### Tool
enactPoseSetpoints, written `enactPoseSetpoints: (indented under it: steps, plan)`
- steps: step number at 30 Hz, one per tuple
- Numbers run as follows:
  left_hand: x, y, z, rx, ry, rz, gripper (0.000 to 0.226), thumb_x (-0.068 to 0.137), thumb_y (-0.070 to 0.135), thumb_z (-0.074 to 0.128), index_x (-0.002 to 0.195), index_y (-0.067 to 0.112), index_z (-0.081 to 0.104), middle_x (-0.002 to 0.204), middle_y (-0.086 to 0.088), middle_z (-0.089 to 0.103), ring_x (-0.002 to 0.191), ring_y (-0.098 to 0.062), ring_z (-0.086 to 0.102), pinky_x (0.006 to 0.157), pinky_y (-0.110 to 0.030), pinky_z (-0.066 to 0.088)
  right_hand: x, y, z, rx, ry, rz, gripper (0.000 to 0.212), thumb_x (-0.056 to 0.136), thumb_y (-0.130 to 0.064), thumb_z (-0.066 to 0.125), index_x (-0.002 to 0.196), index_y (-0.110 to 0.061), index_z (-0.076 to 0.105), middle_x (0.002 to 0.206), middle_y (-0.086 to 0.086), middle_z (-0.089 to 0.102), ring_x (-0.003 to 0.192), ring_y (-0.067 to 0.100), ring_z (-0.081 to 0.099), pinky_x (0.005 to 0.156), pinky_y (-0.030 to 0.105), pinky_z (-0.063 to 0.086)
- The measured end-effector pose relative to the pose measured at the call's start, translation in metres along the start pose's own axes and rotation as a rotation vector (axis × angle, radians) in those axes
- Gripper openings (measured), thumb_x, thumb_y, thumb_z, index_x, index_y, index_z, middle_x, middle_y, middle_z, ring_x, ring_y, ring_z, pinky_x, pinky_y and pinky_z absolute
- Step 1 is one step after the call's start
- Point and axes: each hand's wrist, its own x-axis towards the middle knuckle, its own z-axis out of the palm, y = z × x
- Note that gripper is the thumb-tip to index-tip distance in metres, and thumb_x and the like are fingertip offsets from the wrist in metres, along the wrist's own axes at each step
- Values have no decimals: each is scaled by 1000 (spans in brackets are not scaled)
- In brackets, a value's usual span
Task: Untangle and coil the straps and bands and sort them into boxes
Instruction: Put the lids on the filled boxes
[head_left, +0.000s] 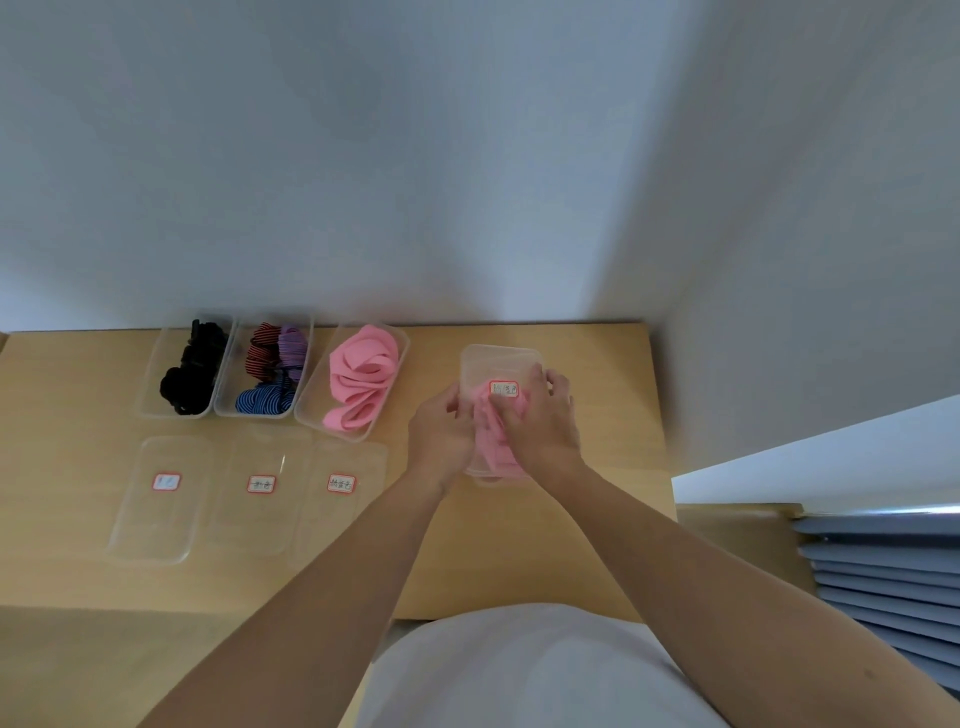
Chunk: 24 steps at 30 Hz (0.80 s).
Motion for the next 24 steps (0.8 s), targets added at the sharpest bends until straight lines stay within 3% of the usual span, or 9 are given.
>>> enactPoseSetpoints:
  steps: [2, 5, 7, 9, 12, 14, 18, 21, 24]
  plan:
    - [2, -1, 1, -9, -1, -5, 31, 99, 15, 58, 113, 39, 70, 95, 20, 72, 94, -7, 67, 89, -32, 54, -1, 4, -2, -6, -16, -6, 68, 93, -54, 59, 148, -18, 37, 154, 3, 29, 130, 28, 46, 99, 40, 47]
    - [2, -1, 1, -53, -26, -36, 51, 90, 1, 64, 100, 51, 65, 88, 32, 70, 89, 2, 65, 84, -24, 54, -3, 8, -7, -41, -39, -24, 74, 91, -55, 62, 148, -16, 38, 157, 2, 28, 130, 24, 49, 98, 36, 45]
    - [6, -7, 1, -62, -64, -46, 55, 85, 3, 70, 120, 45, 68, 109, 30, 71, 96, -5, 70, 87, -29, 59, -4, 10, -12, -75, -46, -44, 78, 90, -57, 64, 150, -14, 38, 158, 2, 30, 134, 22, 47, 100, 35, 44]
    - [10, -12, 0, -32, -122, -45, 64, 85, 6, 71, 141, 34, 59, 130, 16, 68, 101, -9, 72, 87, -33, 61, -3, 10, -17, -95, -64, -62, 80, 89, -57, 66, 150, -13, 38, 158, 3, 32, 136, 22, 45, 103, 36, 42]
    - [13, -11, -3, 32, -142, -68, 72, 86, 3, 67, 151, 26, 47, 146, 13, 56, 107, -15, 70, 94, -38, 59, -1, 9, -27, -126, -93, -87, 80, 85, -59, 69, 144, -10, 44, 153, 5, 39, 135, 23, 45, 103, 36, 42]
    - [15, -10, -3, 97, -144, -43, 66, 91, 6, 65, 152, 20, 45, 142, 11, 56, 108, -17, 69, 96, -37, 57, 0, 8, -32, -135, -105, -99, 79, 84, -56, 72, 141, -9, 46, 149, 5, 43, 133, 23, 46, 103, 35, 41]
    - [19, -15, -1, 369, -89, 73, 44, 97, 41, 61, 135, 19, 61, 120, -3, 69, 95, -20, 70, 87, -41, 57, 1, 10, -38, -164, -127, -131, 80, 85, -52, 73, 146, -9, 44, 151, 3, 43, 135, 21, 44, 104, 32, 38]
    - [21, -20, 0, 487, -66, 145, 34, 95, 53, 56, 101, 20, 62, 97, -5, 68, 84, -25, 67, 76, -44, 56, 4, 14, -40, -197, -156, -167, 83, 83, -56, 73, 147, -12, 44, 153, 1, 41, 136, 20, 44, 105, 31, 38]
    - [22, -15, 0, 529, -82, 154, 40, 94, 56, 57, 98, 17, 59, 97, -9, 66, 89, -30, 65, 78, -44, 53, 9, 18, -40, -249, -160, -215, 81, 83, -60, 71, 145, -16, 46, 160, -3, 29, 134, 21, 48, 98, 34, 45]
